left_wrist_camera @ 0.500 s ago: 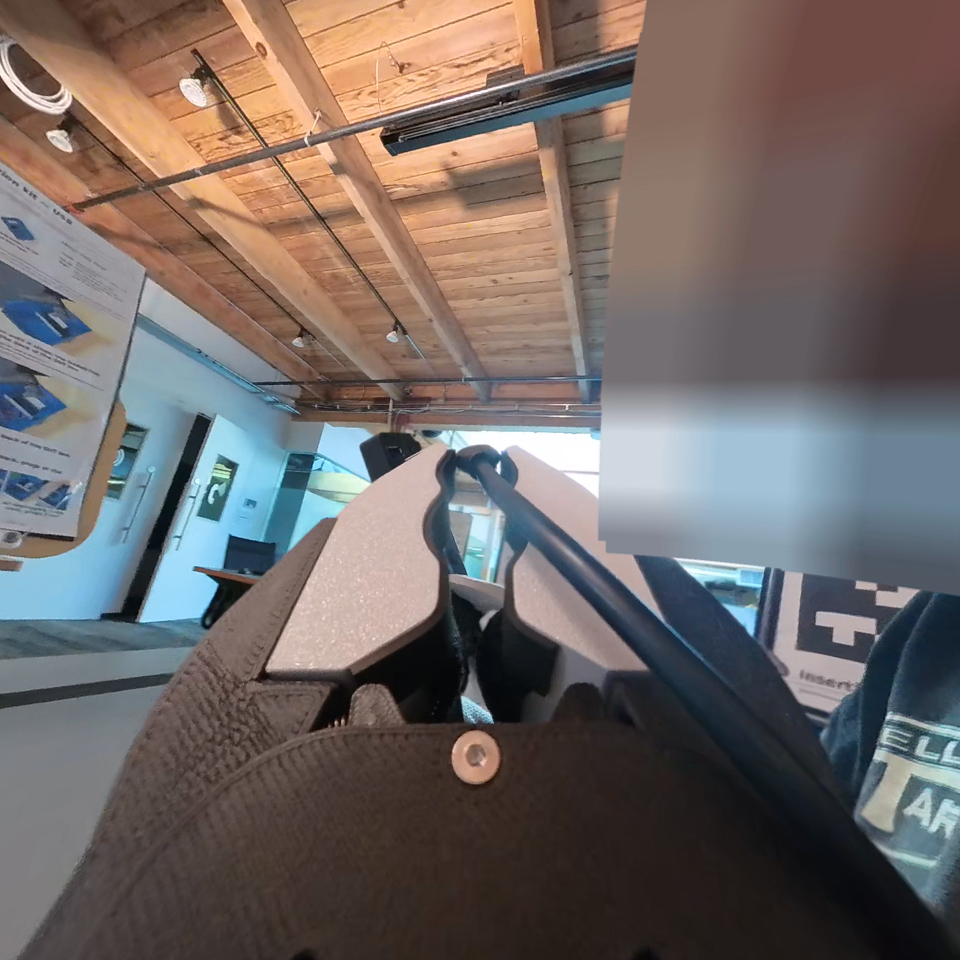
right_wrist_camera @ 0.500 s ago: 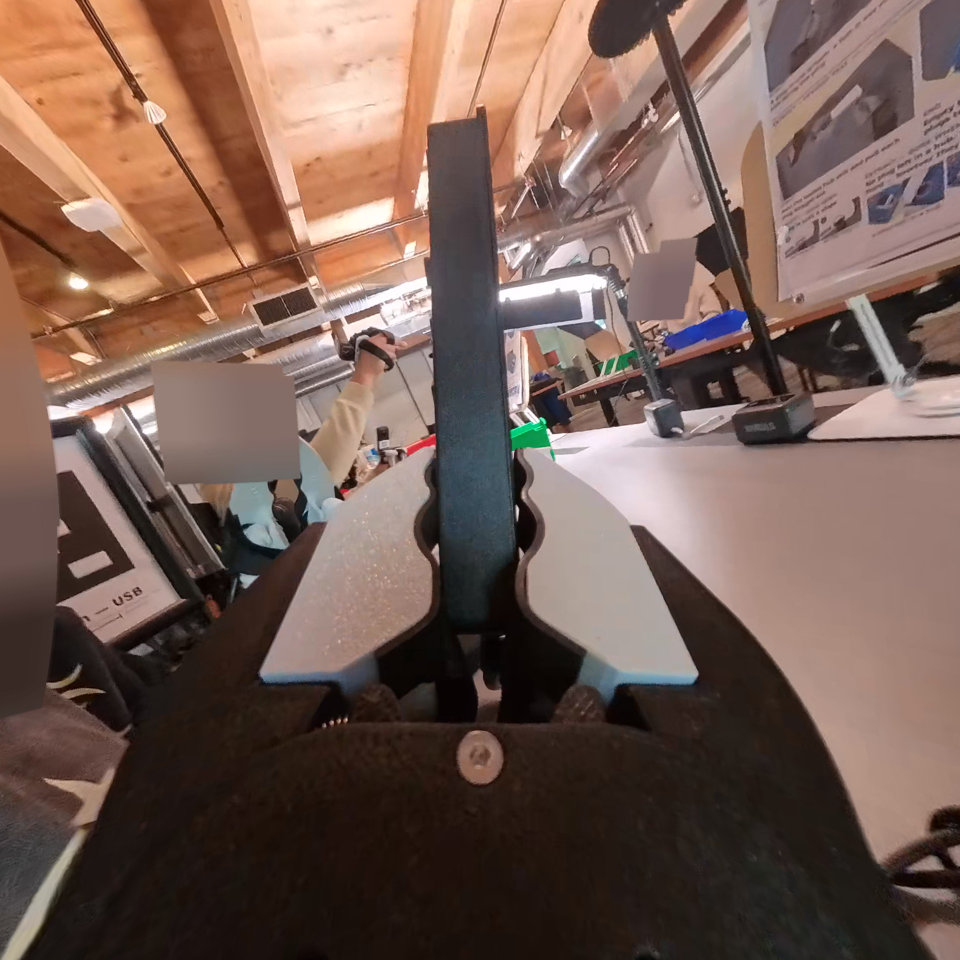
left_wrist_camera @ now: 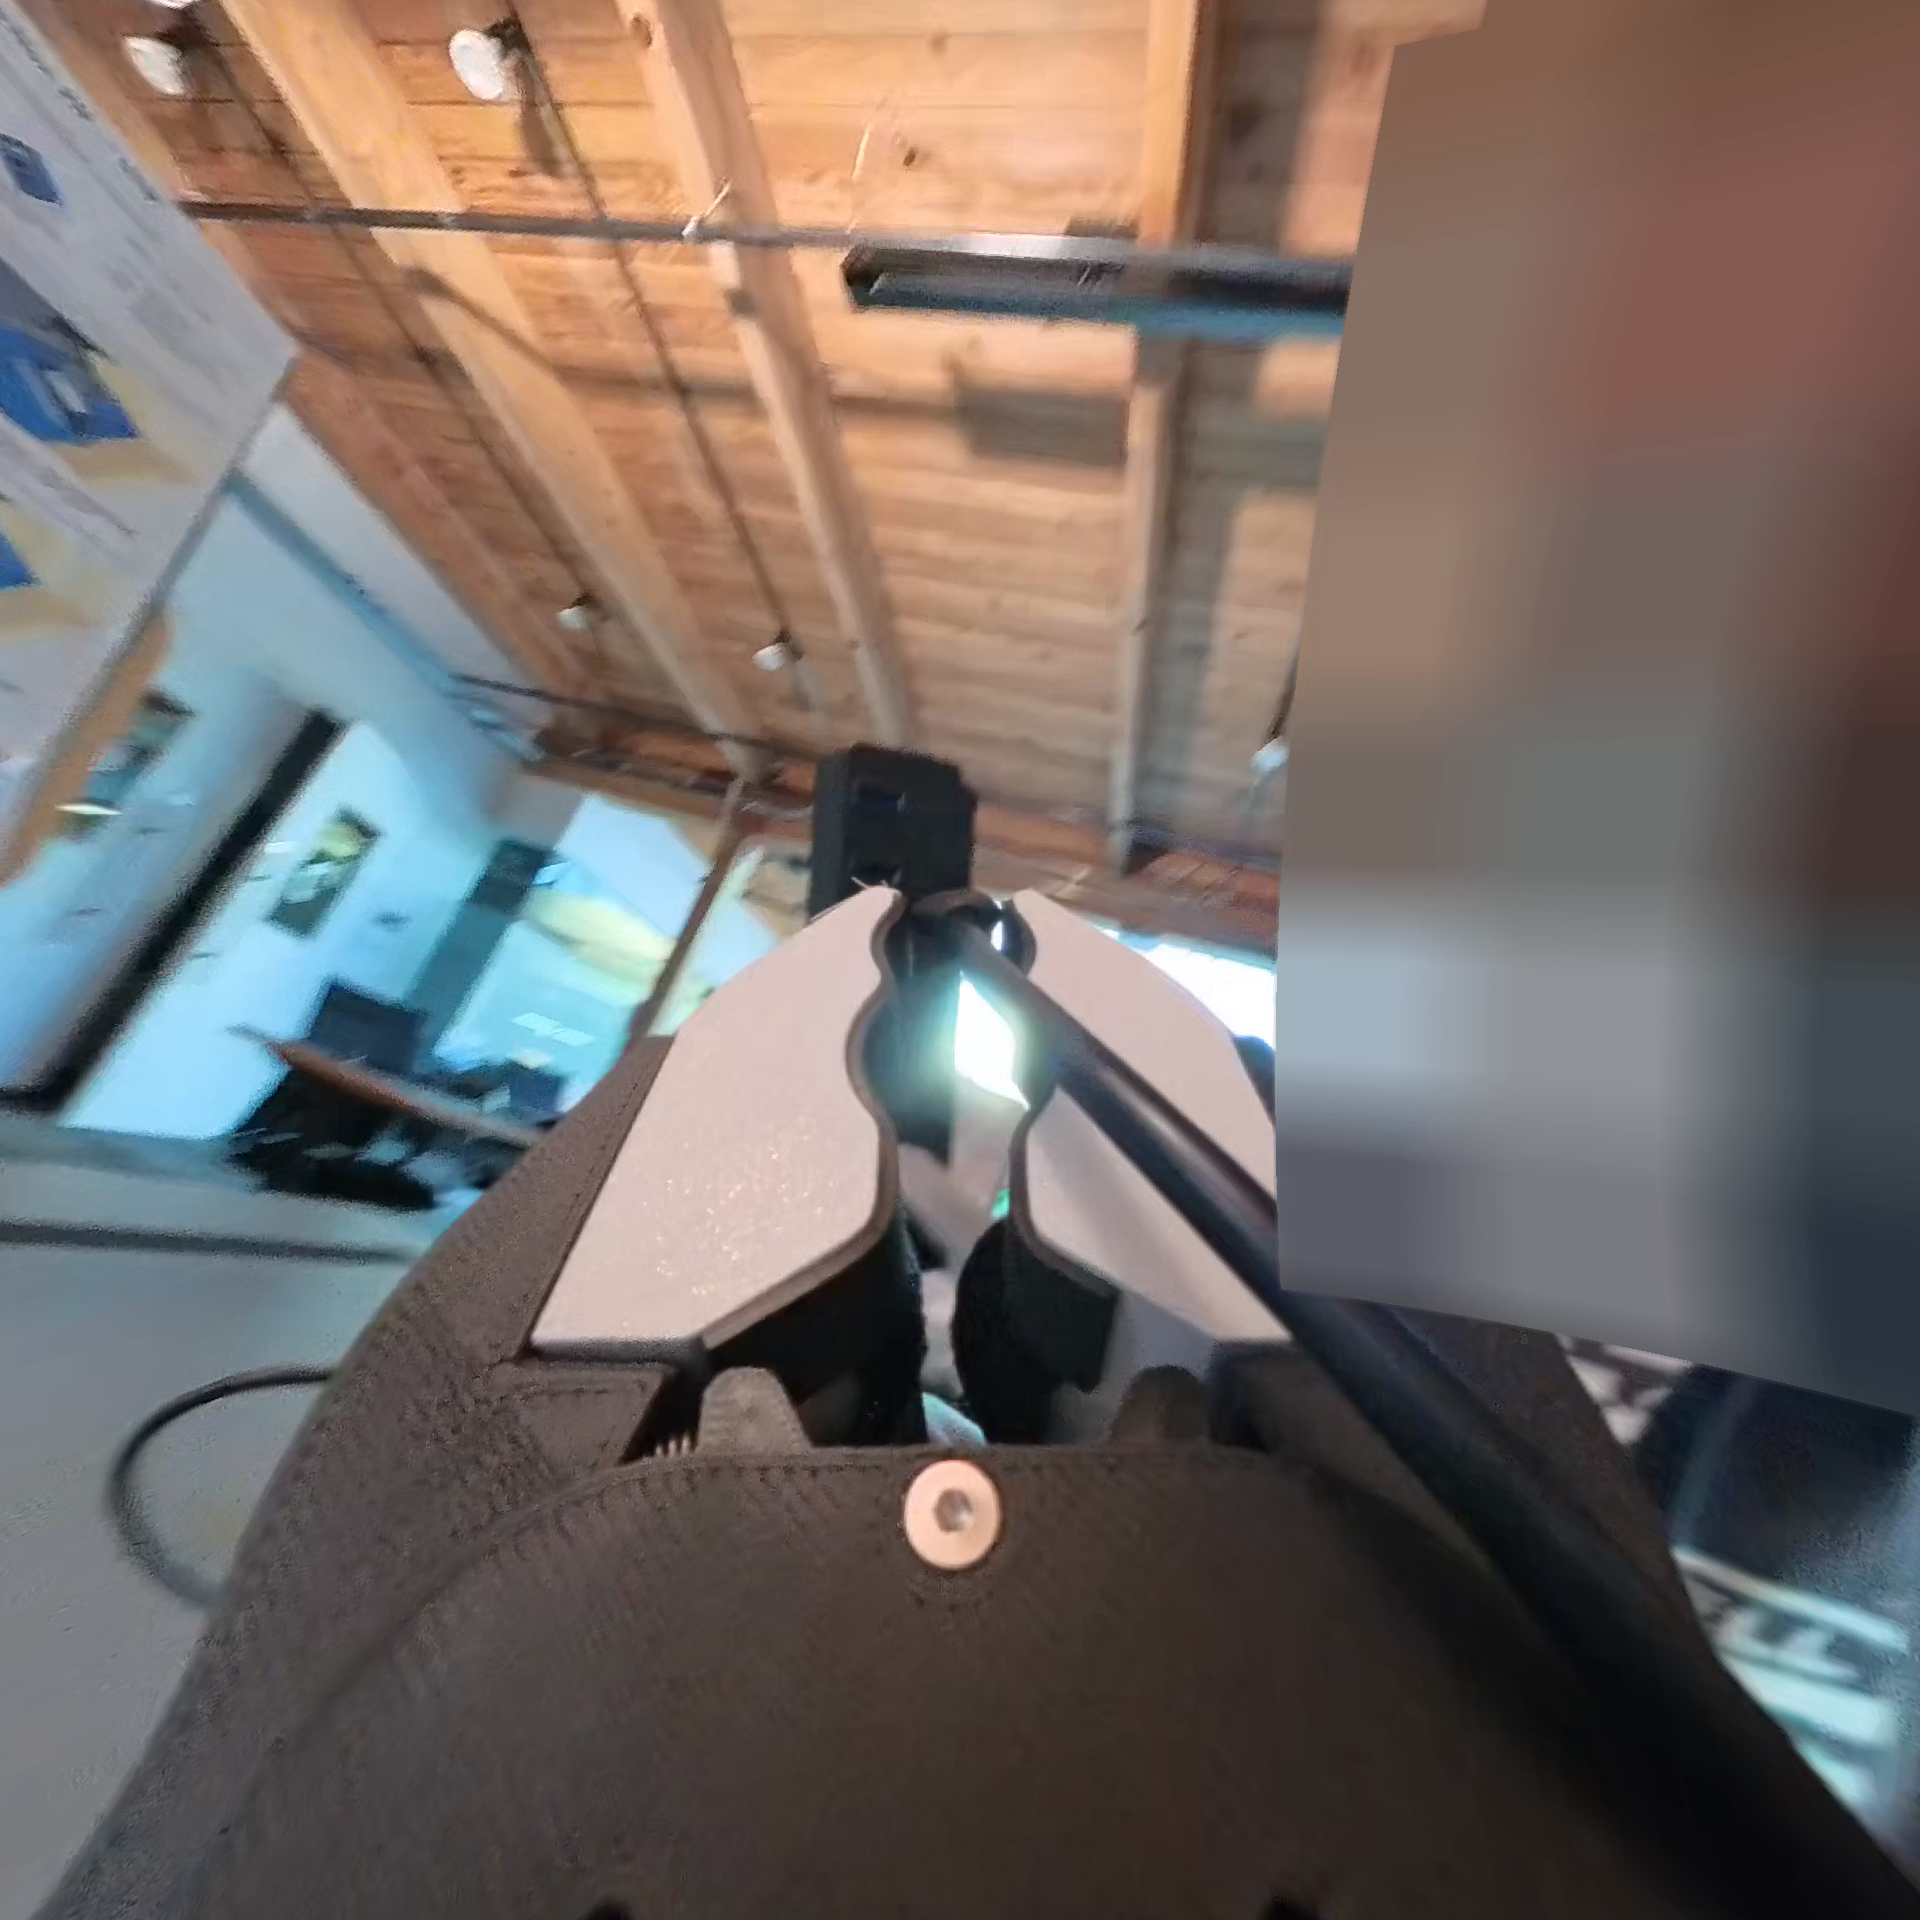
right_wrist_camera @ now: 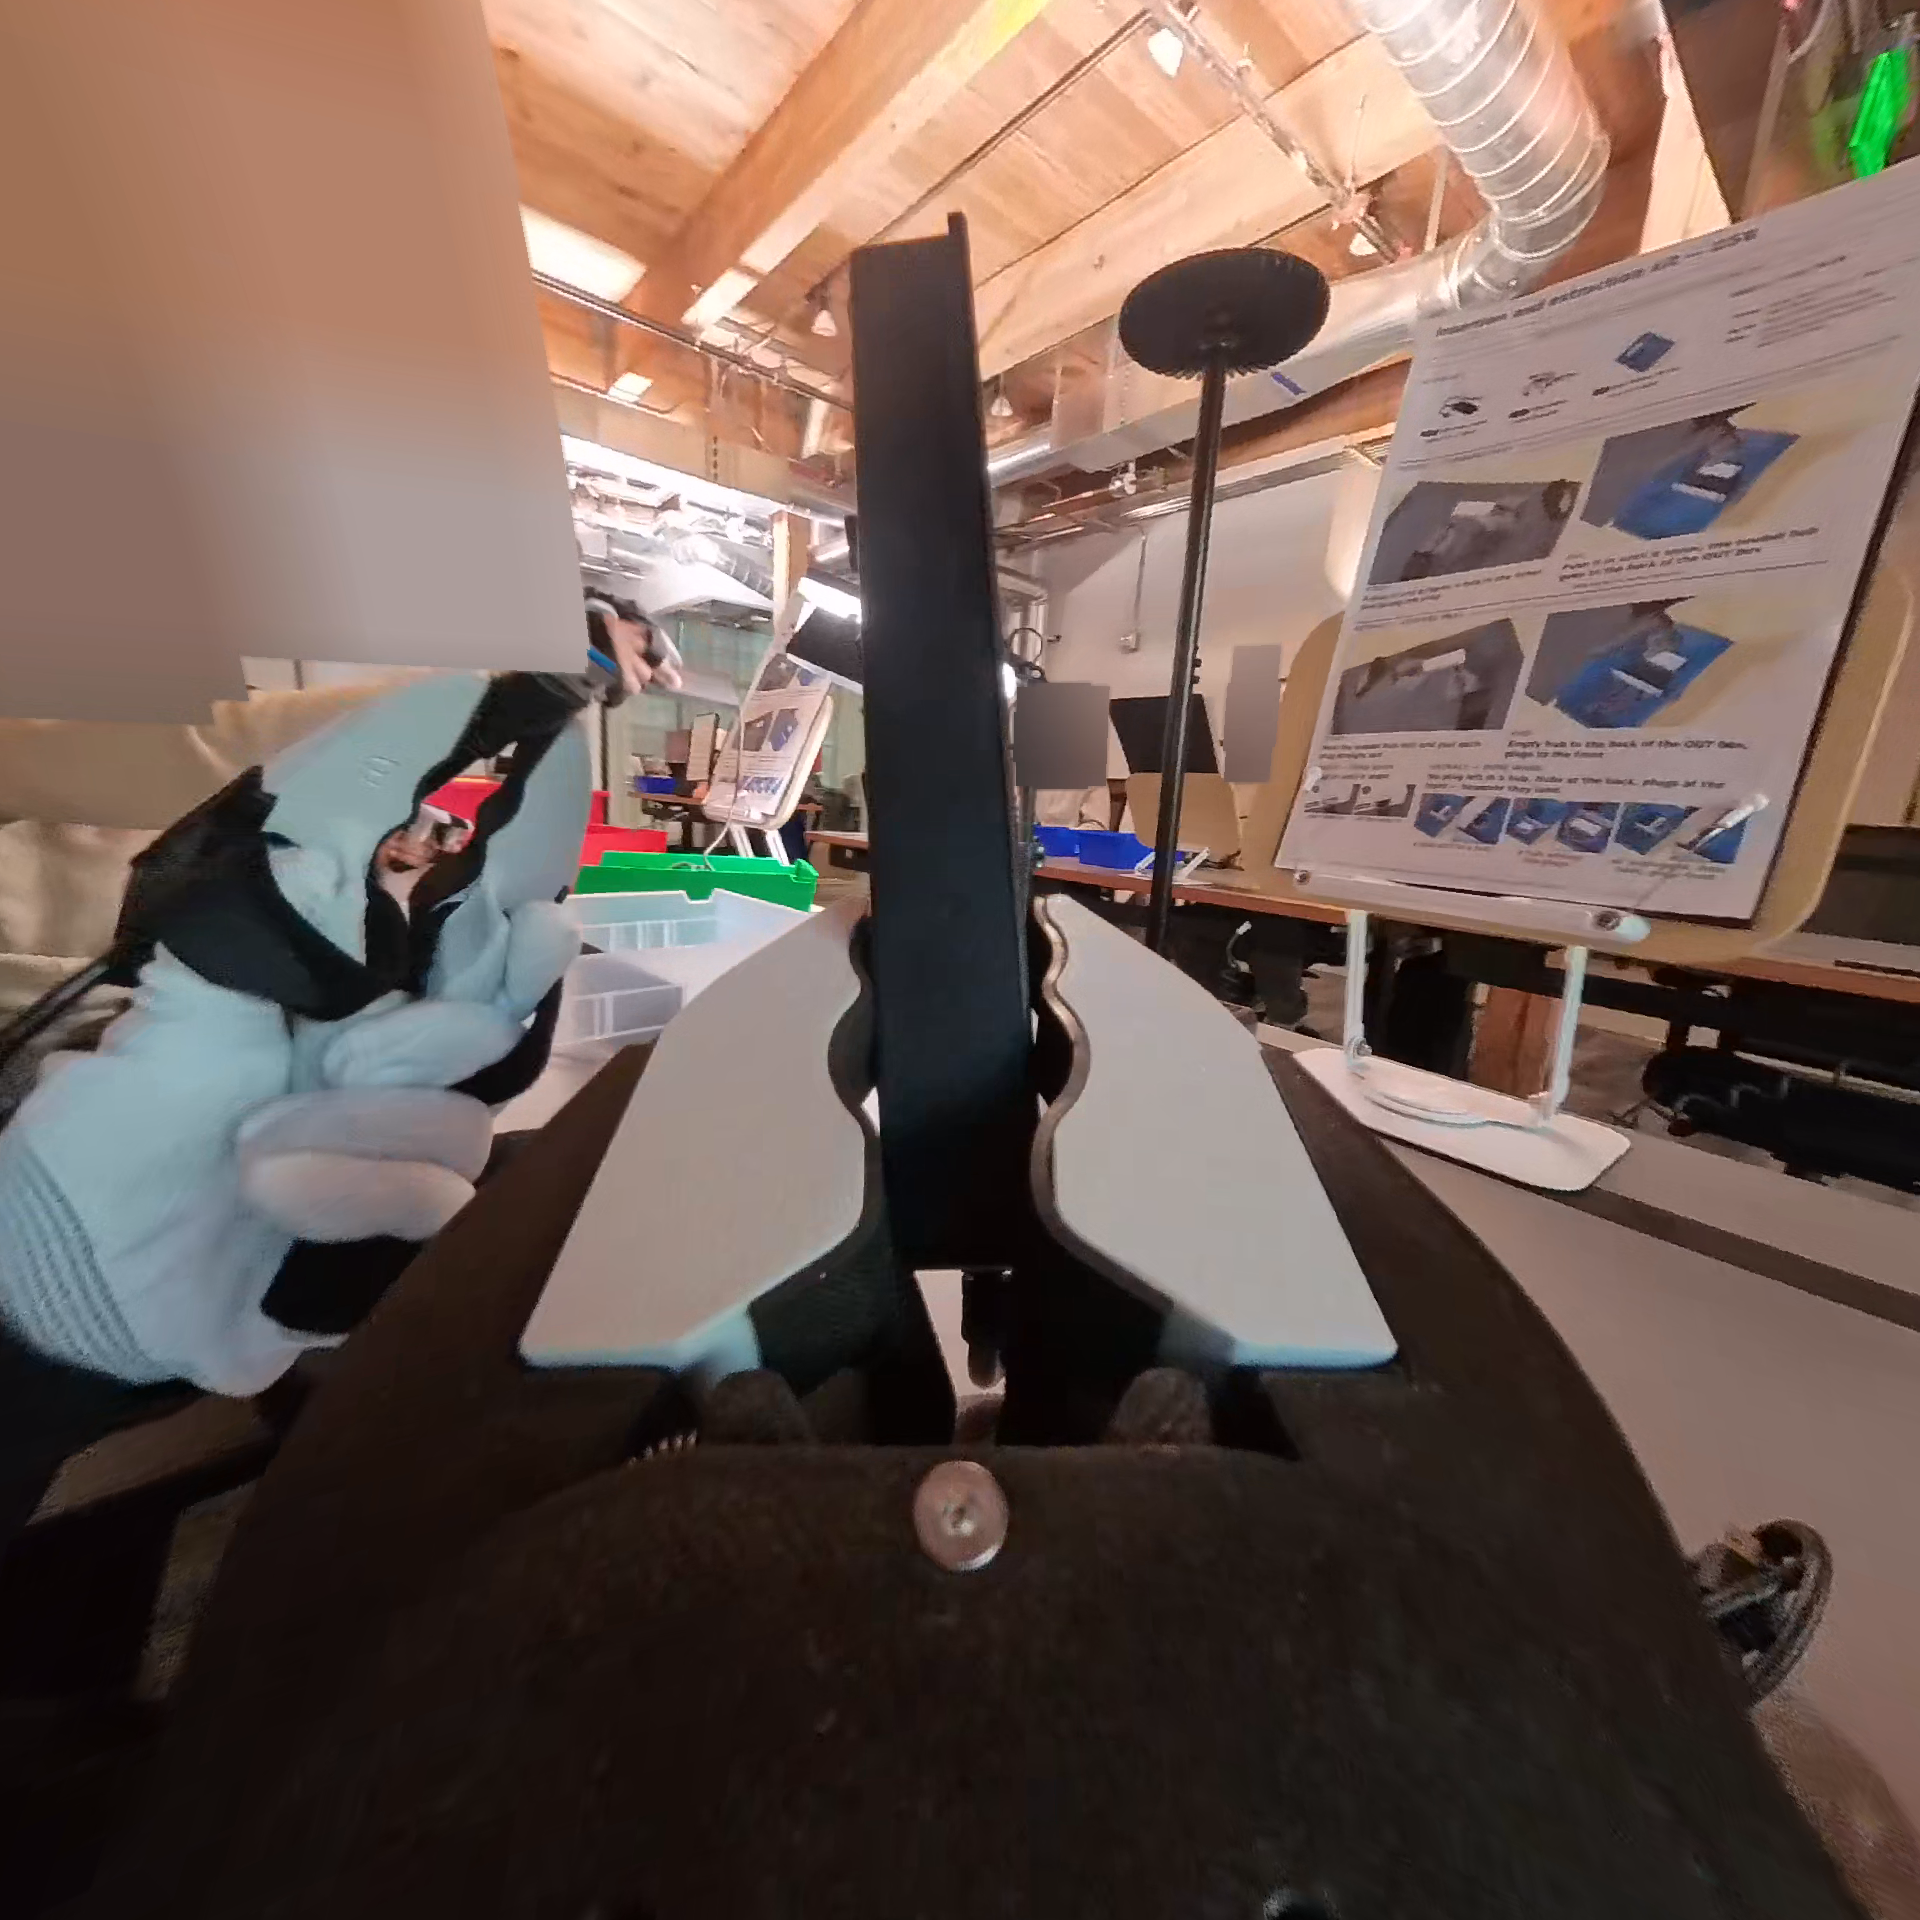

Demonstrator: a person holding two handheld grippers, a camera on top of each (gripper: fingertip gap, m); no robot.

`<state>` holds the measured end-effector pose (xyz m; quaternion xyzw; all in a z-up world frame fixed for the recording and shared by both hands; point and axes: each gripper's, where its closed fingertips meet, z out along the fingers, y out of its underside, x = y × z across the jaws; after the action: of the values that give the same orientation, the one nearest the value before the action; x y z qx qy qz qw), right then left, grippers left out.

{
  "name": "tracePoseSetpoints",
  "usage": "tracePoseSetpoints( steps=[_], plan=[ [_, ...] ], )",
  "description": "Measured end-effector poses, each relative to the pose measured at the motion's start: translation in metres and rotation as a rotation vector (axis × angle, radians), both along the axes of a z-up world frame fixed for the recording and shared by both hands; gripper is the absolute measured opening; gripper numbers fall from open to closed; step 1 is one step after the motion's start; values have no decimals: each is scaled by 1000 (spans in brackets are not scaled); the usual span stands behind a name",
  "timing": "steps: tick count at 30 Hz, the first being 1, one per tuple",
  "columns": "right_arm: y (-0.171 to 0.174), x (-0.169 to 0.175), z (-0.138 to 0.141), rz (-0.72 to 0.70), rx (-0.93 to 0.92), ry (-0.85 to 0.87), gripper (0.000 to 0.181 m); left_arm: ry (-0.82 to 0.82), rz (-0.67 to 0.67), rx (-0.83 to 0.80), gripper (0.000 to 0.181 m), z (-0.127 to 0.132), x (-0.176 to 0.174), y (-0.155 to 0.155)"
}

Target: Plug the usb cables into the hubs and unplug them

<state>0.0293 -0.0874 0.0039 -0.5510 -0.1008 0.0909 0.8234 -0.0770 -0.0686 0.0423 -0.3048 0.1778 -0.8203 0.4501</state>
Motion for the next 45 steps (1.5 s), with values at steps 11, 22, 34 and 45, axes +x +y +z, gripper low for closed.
tracePoseSetpoints(
  steps=[11,22,34,45],
  plan=[
    [5,-12,-7,-253,-5,-299,26,219,330,144,15,-5,45,5],
    [7,-16,-11,-194,5,-246,25,122,188,40,15,-9,47,-3],
    [4,-29,-13,-89,38,-240,26,127,306,163,15,-5,40,-6],
    [9,-22,-21,-300,6,-524,29,212,304,158,16,-11,50,0]
  ],
)
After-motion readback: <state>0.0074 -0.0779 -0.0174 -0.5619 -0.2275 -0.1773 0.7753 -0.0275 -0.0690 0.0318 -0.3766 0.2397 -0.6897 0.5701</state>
